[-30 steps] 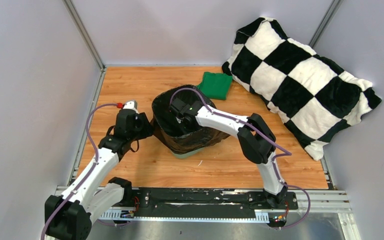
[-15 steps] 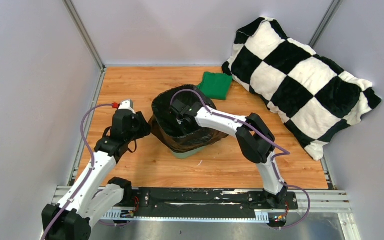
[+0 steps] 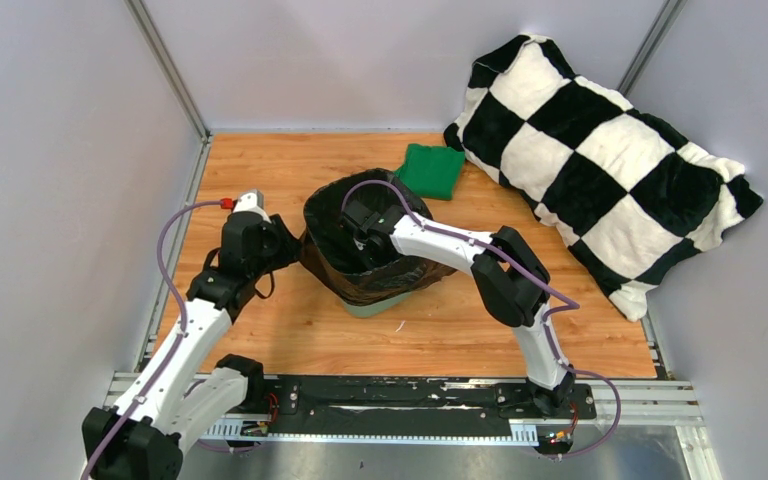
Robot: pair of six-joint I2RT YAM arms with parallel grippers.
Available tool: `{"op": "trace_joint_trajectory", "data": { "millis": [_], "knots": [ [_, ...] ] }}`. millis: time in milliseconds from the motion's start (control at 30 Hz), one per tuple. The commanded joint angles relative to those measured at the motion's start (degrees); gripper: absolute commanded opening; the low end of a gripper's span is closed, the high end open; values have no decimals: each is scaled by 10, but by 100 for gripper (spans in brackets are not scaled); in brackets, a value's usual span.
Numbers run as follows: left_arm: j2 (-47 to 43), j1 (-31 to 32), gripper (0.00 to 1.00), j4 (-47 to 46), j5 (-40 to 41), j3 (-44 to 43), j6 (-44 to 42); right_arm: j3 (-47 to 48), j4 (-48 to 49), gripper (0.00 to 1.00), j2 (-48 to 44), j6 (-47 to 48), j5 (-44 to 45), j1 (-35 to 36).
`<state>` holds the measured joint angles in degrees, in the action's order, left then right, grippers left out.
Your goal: Put the trash bags into the trash bin
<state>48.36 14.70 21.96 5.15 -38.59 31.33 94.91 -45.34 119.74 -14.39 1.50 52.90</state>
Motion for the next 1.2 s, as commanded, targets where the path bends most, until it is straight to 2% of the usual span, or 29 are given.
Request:
{"op": "trace_joint_trajectory", "data": {
  "millis": [0,267,533,833,1167],
  "knots": [
    [25,-4,41,-31,4,1,5,-10,-6,23,14,-6,-4,5],
    [70,-4,27,-107,-27,43,18,-8,-6,23,18,-8,-6,6],
    [132,-3,21,-188,-69,74,27,-16,-4,23,18,-10,-6,6],
    [163,-1,20,-212,-68,88,20,-15,-2,28,16,-13,-6,6],
    [108,-1,22,-159,-30,87,14,-17,3,32,22,-14,-15,5]
  ]
}}
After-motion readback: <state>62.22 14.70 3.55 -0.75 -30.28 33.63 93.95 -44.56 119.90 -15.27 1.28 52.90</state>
